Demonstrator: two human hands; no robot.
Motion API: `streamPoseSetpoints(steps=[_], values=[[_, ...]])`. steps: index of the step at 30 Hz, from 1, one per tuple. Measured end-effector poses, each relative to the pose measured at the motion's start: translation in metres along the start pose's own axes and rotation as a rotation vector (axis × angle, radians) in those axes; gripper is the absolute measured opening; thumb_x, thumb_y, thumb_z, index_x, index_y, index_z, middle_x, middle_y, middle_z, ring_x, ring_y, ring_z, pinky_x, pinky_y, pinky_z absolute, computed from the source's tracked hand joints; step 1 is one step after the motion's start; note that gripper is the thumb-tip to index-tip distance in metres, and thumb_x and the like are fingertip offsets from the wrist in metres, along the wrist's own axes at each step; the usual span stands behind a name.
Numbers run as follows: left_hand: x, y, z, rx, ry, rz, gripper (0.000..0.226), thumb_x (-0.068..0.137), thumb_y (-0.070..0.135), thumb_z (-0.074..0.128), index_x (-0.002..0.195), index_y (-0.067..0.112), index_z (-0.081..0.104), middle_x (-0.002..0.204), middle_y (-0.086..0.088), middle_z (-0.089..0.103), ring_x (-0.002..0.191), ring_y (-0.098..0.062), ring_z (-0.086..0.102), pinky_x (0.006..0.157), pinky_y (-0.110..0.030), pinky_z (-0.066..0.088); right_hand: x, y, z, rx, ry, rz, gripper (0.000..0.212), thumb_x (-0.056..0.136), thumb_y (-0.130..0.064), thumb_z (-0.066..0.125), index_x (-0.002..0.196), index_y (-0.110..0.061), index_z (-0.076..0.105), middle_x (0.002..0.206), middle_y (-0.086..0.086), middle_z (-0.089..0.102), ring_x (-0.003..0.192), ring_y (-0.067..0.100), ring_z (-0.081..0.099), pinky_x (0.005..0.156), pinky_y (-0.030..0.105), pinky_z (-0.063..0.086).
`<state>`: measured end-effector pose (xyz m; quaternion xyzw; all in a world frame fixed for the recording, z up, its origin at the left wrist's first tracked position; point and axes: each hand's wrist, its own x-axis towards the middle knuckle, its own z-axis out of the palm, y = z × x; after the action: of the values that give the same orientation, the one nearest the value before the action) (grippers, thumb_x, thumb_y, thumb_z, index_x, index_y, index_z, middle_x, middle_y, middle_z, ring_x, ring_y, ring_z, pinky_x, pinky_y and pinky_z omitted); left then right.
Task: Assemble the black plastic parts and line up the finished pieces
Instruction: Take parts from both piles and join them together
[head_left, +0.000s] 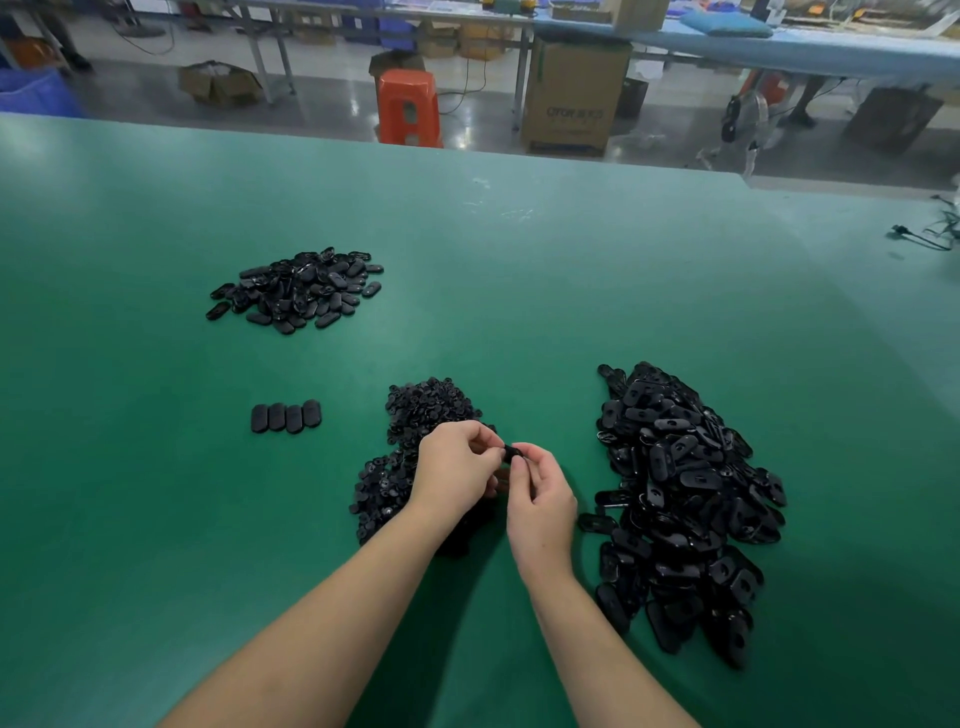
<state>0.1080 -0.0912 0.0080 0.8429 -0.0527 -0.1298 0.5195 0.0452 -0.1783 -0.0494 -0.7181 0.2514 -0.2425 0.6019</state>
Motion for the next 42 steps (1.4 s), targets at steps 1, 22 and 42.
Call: streamPoseSetpoints(steps=[1,22,42], values=[[0.0,0.0,0.0,0.002,0.0,-0.003,0.012,0.089,0.003,0.067,0.079,0.01,0.071,0.068,-0.003,0.072,0.046,-0.013,0.065,0.049,-0.024,0.056,0.0,0.0,0.0,-0.001,0.001,-0.003,0.022,0.101,-0.01,0.058,0.101,-0.03,0.065,0.099,-0.011,0.075,0.093,-0.002,0.069,0.084,0.016,0.053],[0.013,-0.001,-0.009,0.068,-0.099,0.035,0.012,0.077,0.019,0.086,0.078,0.02,0.074,0.07,0.004,0.071,0.058,-0.004,0.058,0.059,-0.016,0.045,0.001,0.002,0.001,0.085,-0.018,0.072,0.021,0.103,-0.012,0.053,0.102,-0.03,0.064,0.092,-0.005,0.078,0.08,0.014,0.075,0.083,0.045,0.061],[0.006,0.0,-0.004,0.051,-0.155,-0.053,0.01,0.089,0.018,0.069,0.083,0.021,0.076,0.043,0.008,0.058,0.033,-0.012,0.046,0.039,-0.016,0.036,0.003,0.001,-0.001,-0.001,-0.039,0.053,0.021,0.104,-0.014,0.051,0.099,-0.03,0.064,0.09,-0.003,0.069,0.077,0.018,0.057,0.077,0.05,0.053]])
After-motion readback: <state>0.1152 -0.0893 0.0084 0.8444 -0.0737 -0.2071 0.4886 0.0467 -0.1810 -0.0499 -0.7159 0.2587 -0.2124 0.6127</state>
